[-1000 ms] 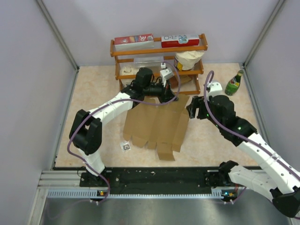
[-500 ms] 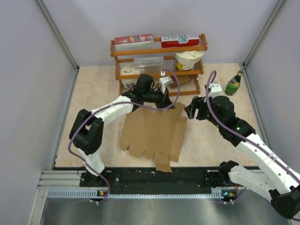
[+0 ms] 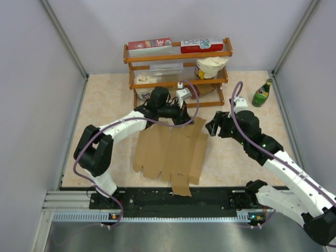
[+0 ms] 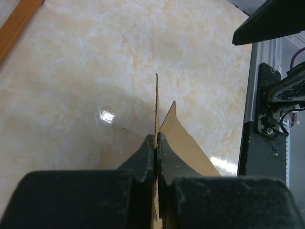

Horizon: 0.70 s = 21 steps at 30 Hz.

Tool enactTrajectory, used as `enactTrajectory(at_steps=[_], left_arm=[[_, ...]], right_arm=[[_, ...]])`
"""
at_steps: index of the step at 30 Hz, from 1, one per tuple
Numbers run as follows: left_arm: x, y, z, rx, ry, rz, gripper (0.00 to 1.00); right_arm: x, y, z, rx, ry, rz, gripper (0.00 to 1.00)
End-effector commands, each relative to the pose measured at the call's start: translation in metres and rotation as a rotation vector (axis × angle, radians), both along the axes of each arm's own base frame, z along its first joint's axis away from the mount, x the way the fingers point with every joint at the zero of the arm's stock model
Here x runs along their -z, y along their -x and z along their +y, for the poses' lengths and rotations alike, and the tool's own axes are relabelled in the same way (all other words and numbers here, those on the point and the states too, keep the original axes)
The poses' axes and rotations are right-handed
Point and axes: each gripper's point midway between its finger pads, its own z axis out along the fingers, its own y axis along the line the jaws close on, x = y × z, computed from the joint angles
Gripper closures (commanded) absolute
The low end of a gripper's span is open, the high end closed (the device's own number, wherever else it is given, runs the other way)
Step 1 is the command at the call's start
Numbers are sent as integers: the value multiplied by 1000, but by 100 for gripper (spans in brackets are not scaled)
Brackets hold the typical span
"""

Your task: Fold the paper box

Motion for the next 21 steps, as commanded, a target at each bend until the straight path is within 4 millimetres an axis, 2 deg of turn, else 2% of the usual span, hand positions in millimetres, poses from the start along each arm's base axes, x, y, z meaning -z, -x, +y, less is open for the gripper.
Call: enactTrajectory(at_steps=[1,21], left_arm=[[-22,-1,0,-10,49,-81,100],[-8,0,2,-6,16,-75,100]], right_arm=[[-6,-5,1,28,-59,-27,32],[15,-6,9,-15,-70,-32,32]])
